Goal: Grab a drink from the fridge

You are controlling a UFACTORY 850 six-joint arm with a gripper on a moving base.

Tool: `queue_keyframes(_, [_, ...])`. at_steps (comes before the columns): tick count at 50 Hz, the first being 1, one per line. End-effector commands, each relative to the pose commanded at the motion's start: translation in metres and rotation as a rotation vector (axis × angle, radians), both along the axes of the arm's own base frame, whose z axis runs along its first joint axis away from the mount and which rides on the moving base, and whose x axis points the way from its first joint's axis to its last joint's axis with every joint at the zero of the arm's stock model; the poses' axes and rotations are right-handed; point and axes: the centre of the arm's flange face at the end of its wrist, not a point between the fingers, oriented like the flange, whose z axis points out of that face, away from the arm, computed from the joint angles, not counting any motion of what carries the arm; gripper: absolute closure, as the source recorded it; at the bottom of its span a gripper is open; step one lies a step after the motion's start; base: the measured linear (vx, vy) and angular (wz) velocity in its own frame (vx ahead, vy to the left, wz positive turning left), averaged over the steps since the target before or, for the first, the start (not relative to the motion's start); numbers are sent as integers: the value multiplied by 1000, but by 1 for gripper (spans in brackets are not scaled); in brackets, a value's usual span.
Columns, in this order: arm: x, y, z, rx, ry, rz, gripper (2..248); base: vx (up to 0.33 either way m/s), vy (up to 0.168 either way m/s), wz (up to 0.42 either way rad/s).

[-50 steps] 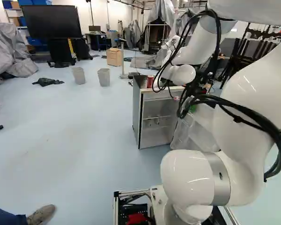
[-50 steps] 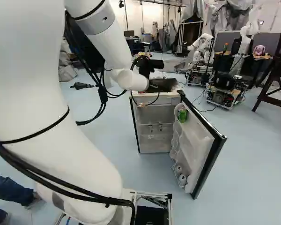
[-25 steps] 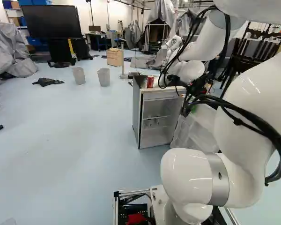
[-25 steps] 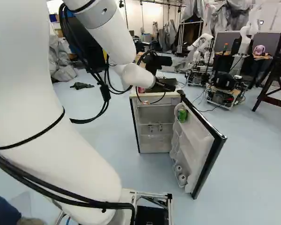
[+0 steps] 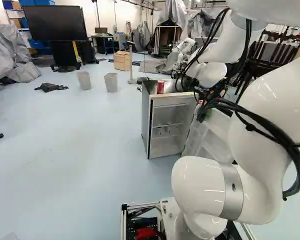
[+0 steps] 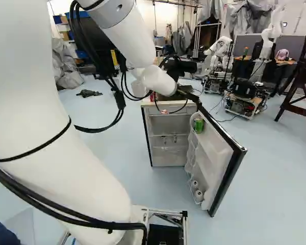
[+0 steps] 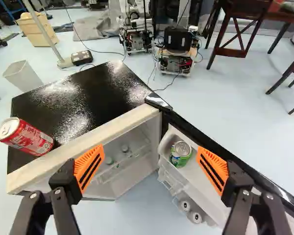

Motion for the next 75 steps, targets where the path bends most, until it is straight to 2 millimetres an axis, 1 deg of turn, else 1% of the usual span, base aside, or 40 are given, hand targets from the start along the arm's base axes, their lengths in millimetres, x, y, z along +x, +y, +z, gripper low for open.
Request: queue_keyframes(75, [-11, -119, -9, 75, 80, -206, 3, 0, 0, 0])
